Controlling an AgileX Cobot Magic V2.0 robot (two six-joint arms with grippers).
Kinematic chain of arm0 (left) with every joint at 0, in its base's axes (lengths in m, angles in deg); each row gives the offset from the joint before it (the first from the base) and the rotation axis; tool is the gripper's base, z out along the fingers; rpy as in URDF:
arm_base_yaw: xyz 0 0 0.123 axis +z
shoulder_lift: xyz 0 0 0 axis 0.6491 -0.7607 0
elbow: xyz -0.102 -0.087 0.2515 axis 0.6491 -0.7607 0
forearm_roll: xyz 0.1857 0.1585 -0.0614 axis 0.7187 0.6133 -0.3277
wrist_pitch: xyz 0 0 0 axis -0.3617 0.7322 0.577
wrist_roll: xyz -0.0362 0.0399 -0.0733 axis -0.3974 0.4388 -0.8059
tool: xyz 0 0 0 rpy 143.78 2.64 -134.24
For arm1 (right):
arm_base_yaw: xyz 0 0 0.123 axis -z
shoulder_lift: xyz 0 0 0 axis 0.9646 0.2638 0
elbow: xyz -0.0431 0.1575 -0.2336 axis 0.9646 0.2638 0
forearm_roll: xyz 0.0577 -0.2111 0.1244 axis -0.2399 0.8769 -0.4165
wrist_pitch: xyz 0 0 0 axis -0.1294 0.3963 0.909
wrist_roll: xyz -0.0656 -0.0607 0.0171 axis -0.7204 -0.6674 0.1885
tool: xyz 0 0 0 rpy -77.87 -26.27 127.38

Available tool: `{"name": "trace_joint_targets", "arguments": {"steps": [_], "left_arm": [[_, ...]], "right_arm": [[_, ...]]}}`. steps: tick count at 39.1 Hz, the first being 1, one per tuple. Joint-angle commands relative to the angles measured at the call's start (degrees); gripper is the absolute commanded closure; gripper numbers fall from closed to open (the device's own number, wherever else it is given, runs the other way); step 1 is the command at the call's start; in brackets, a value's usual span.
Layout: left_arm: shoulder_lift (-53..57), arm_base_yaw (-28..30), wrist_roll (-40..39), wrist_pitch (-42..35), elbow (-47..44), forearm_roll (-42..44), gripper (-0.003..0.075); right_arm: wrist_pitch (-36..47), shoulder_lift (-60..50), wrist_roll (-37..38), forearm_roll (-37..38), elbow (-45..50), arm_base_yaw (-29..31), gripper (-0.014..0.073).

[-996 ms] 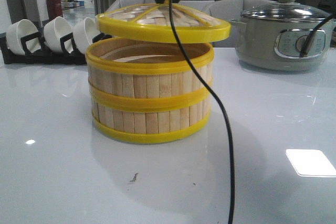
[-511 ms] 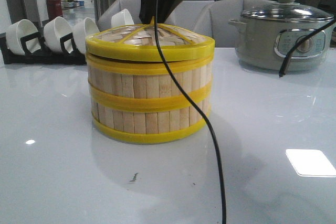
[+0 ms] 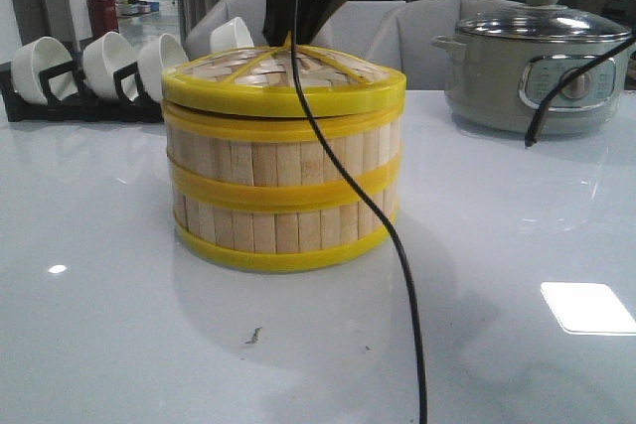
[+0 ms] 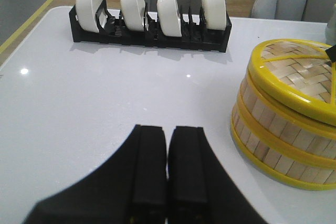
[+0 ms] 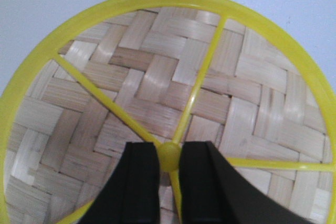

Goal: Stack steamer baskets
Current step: 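Lower the lid onto the top basket and settle it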

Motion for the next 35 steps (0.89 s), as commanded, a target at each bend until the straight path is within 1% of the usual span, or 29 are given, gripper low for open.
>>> {"name": "trace_joint_targets", "arguments": {"steps": [1,10,21,35], "left_arm": [[-0.1,0.1,-0.7,-4.3,1.6,-0.2,0.0634],[-0.1,0.1,-0.7,-4.3,1.6,-0.2,0.0634],[-0.1,0.1,-0.7,-4.3,1.6,-0.2,0.0634],[-0.1,0.1,-0.7,-4.3,1.6,-0.2,0.0634]], "right_arm": [[0.8,-3.5,-0.2,0.3,-1.8,0.0,0.0545],[0.5,-4.7,-0.2,0.3,-1.8,0.0,0.0545],[-1.7,-5.0,-0.2,0.3,-1.8,0.0,0.0545],[2.0,-5.0,-0.2,0.3,-1.8,0.0,0.0545]]}}
